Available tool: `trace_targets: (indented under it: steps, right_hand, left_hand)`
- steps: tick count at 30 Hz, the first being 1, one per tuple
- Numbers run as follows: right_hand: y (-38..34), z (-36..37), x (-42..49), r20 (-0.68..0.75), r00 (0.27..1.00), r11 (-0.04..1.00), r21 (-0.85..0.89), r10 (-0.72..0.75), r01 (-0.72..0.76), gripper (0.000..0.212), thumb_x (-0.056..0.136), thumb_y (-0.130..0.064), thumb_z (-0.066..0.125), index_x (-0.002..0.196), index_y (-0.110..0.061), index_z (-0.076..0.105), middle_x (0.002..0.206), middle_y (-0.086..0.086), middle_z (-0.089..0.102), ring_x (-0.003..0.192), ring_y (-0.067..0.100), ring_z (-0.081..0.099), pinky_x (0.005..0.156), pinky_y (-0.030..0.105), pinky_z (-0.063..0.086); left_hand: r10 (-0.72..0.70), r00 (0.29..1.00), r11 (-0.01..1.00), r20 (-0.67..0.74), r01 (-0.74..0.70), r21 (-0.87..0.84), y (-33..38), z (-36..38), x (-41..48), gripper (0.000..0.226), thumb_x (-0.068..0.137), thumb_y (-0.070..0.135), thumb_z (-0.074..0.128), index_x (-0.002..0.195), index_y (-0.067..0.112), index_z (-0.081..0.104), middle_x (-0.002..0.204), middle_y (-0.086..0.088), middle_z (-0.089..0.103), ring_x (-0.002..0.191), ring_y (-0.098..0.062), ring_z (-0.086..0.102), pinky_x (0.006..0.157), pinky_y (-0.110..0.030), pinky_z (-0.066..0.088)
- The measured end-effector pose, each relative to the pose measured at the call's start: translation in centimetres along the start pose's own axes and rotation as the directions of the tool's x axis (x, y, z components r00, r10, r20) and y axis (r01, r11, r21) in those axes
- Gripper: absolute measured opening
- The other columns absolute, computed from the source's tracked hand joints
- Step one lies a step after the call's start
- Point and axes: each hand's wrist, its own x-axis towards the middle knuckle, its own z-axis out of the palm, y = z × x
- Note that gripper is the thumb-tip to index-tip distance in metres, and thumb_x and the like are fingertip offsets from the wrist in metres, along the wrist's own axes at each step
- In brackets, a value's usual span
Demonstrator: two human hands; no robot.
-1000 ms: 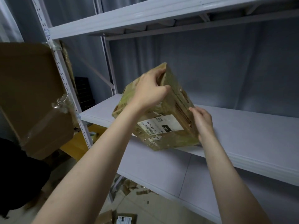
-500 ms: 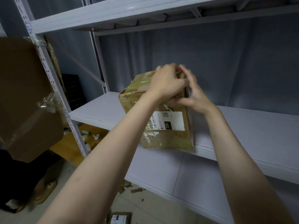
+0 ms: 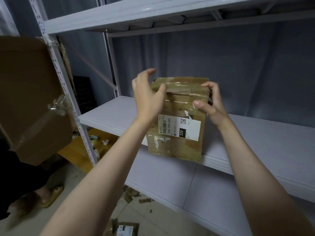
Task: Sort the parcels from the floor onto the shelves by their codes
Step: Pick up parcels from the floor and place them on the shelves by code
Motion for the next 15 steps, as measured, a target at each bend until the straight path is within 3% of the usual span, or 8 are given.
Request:
trace_targets:
  steps: [5, 8, 12, 15]
  right_hand:
    - [0.6, 0.1, 0.1, -0.047, 0.999, 0.998, 0.057, -0.006, 0.008, 0.069, 0.065, -0.044, 0.070, 0.122, -0.019, 0.040, 0.119, -0.002, 0.052, 0.111, 0.016, 0.054, 0.099, 0.039, 0.044]
    - [1.0, -0.3, 0.1, -0.084, 0.996, 0.995, 0.095, -0.007, 0.015, 0.067, 0.067, -0.041, 0.069, 0.122, -0.015, 0.040, 0.117, -0.004, 0.054, 0.110, 0.015, 0.055, 0.100, 0.041, 0.043]
    - [1.6, -1.2, -0.3, -0.144, 0.990, 0.981, 0.192, 0.000, 0.028, 0.057, 0.072, -0.036, 0.068, 0.120, -0.019, 0.043, 0.118, -0.003, 0.056, 0.112, 0.024, 0.055, 0.098, 0.049, 0.044]
    - [1.6, -2.2, -1.1, -0.187, 0.981, 0.960, 0.281, 0.047, 0.008, 0.058, 0.072, -0.033, 0.066, 0.121, -0.015, 0.041, 0.119, 0.004, 0.055, 0.108, 0.026, 0.056, 0.090, 0.042, 0.047]
  left_hand:
    - [-0.290, 0.955, 0.956, -0.060, 0.286, -0.057, -3.1, -0.7, -1.5, 0.041, 0.098, 0.028, 0.045, 0.137, 0.015, 0.045, 0.138, -0.001, 0.049, 0.127, -0.015, 0.042, 0.109, -0.035, 0.037]
    - [-0.306, 0.952, 0.952, -0.004, 0.306, -0.022, -4.9, -0.8, -2.6, 0.041, 0.103, 0.032, 0.035, 0.135, 0.013, 0.051, 0.133, -0.002, 0.056, 0.124, -0.017, 0.049, 0.108, -0.042, 0.041]
    - [-0.297, 0.946, 0.944, 0.130, 0.311, -0.110, -5.0, -0.6, -3.6, 0.046, 0.106, 0.033, 0.026, 0.120, 0.014, 0.065, 0.111, -0.001, 0.067, 0.105, -0.014, 0.062, 0.095, -0.043, 0.053]
    - [-0.254, 0.947, 0.942, 0.196, 0.288, -0.170, -3.9, -0.3, -3.7, 0.043, 0.107, 0.030, 0.027, 0.116, 0.017, 0.068, 0.109, 0.001, 0.068, 0.104, -0.011, 0.062, 0.092, -0.038, 0.055]
